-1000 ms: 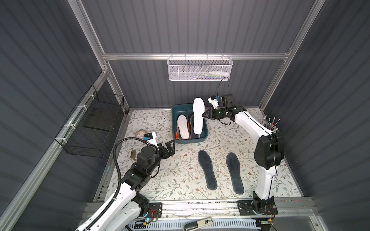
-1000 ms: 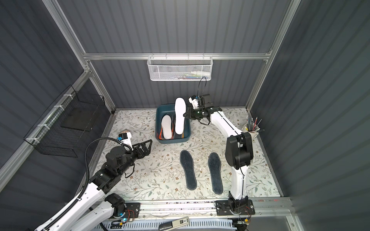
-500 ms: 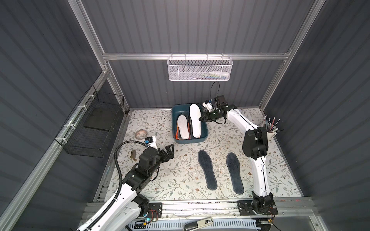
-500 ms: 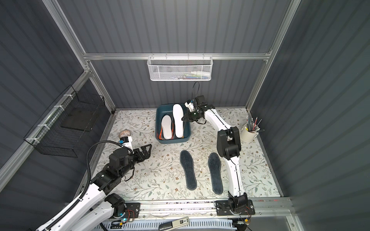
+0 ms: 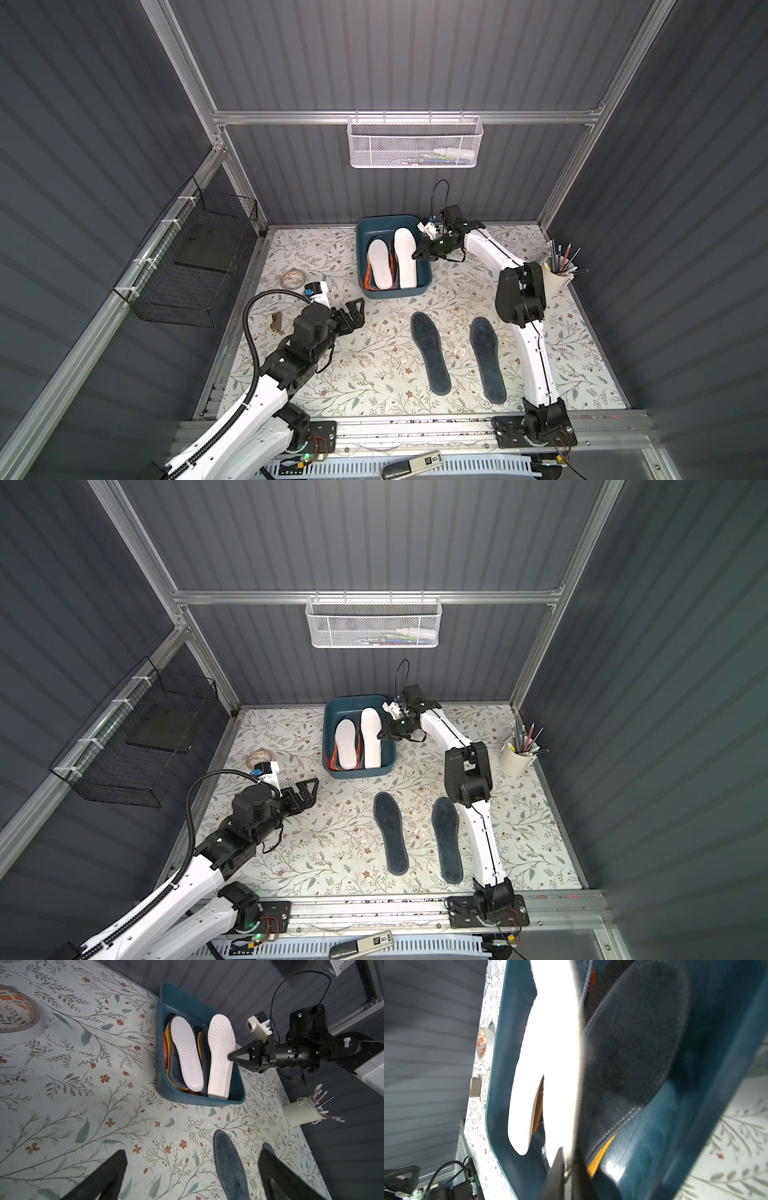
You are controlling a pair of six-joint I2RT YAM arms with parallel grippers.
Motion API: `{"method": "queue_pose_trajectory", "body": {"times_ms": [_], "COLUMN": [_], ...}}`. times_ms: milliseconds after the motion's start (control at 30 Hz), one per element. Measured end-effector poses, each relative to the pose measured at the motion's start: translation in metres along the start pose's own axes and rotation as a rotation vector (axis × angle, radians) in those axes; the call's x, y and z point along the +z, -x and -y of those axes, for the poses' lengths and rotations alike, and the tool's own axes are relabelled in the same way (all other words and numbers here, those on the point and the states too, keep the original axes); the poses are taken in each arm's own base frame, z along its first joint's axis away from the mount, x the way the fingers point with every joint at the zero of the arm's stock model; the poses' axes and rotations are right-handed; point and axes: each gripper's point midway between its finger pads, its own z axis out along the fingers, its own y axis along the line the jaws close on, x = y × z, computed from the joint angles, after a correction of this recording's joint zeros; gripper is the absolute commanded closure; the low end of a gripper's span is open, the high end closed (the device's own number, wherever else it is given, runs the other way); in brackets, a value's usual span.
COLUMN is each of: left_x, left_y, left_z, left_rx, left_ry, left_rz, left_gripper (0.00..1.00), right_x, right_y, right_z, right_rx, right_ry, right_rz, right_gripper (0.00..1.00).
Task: Put the insoles into the storage box
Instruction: Place the insole in the storage box.
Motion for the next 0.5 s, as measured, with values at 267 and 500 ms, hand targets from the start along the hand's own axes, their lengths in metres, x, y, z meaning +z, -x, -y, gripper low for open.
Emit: {"method": "queue_pose_trajectory", "body": {"times_ms": [267, 500], "left_x": [0.0, 0.0], "left_y": [0.001, 0.003], "left_z": [0.003, 0.004], "left_rx": [-0.002, 0.002], "left_ry": [-0.012, -0.016], "left_rz": [0.004, 0.01], "left_gripper": [0.0, 0.0], "right_x": [-0.013, -0.071], "right_y": [0.015, 0.009], "right_z": [-0.006, -0.036], "right_rx": [-0.044, -0.096], "right_ry": [-0.055, -0.155], "right_rz": [0.044, 0.179], "right_gripper": [0.3, 0.02]}}
